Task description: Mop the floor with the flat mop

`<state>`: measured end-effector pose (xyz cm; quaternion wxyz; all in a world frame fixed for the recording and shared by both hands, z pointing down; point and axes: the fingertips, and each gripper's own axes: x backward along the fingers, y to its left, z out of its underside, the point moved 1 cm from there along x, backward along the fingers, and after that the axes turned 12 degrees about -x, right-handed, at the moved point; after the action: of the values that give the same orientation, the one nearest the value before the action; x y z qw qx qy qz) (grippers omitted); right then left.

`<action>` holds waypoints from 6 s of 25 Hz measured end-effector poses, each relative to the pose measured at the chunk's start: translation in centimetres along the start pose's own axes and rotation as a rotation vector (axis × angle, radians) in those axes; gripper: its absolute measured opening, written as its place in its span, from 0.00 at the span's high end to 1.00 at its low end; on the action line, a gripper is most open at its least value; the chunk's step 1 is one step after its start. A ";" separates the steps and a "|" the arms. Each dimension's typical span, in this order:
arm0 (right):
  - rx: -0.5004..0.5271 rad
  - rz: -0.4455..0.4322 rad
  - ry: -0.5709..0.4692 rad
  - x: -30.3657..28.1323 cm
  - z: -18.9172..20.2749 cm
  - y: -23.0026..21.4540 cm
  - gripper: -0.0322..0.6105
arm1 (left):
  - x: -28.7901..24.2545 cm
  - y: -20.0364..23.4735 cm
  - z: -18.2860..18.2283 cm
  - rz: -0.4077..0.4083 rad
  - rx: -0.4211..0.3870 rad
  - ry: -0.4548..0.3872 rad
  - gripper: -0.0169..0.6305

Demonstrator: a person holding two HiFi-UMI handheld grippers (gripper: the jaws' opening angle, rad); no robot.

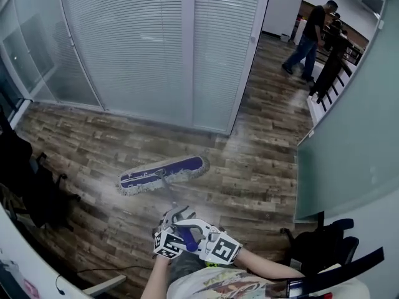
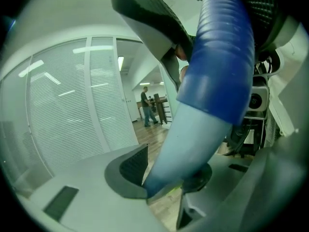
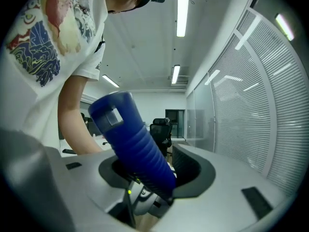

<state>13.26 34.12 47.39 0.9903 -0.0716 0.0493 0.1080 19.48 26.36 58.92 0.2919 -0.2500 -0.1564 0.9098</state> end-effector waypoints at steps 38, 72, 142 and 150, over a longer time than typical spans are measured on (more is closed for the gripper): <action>-0.011 -0.243 0.044 -3.4 1.4 -3.0 0.62 | -0.3 4.4 3.7 -0.065 0.027 0.074 0.81; 0.020 -0.302 -0.106 -42.1 -11.6 -40.1 0.61 | -6.2 55.4 25.0 -0.164 0.109 0.072 0.80; -0.074 -0.526 -0.186 -22.1 -9.7 -16.9 0.58 | 1.6 29.5 13.0 -0.364 0.290 0.101 0.77; -0.076 -0.501 -0.214 -33.8 -11.3 -19.8 0.58 | 6.0 39.3 19.3 -0.382 0.301 0.083 0.76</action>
<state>-16.14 6.24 42.69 0.9823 -0.1068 -0.0788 -0.1318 -13.07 -3.31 55.72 0.4986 -0.2067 -0.0513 0.8403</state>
